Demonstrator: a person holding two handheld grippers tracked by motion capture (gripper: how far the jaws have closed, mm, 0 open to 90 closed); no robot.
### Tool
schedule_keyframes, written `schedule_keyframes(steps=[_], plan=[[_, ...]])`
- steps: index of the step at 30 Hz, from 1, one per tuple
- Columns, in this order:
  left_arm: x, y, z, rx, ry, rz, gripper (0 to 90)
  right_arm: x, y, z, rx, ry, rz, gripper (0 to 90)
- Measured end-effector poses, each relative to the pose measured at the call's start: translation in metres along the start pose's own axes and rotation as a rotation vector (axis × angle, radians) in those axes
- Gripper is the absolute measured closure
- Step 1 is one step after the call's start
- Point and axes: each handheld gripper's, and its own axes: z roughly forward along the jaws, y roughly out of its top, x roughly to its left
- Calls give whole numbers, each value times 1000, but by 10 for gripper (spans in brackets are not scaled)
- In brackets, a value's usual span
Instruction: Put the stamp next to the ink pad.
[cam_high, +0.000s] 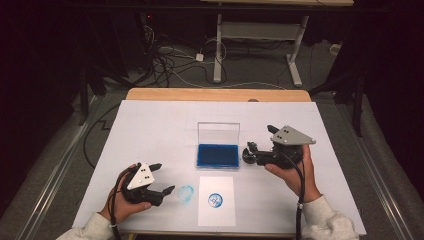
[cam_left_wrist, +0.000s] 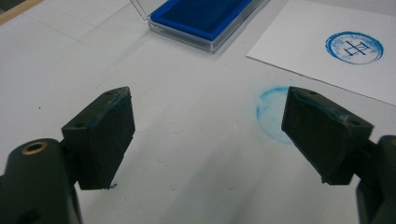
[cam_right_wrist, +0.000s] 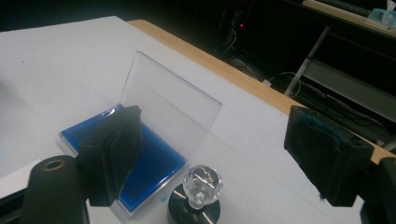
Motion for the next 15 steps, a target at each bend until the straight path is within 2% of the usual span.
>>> schedule_keyframes(steps=[12, 15], plan=[[0, 0, 0, 1, 1, 2, 169, -2, -3, -23, -20, 7, -23, 197], [0, 0, 0, 1, 1, 3, 169, -3, -6, -27, -18, -6, -36, 197]])
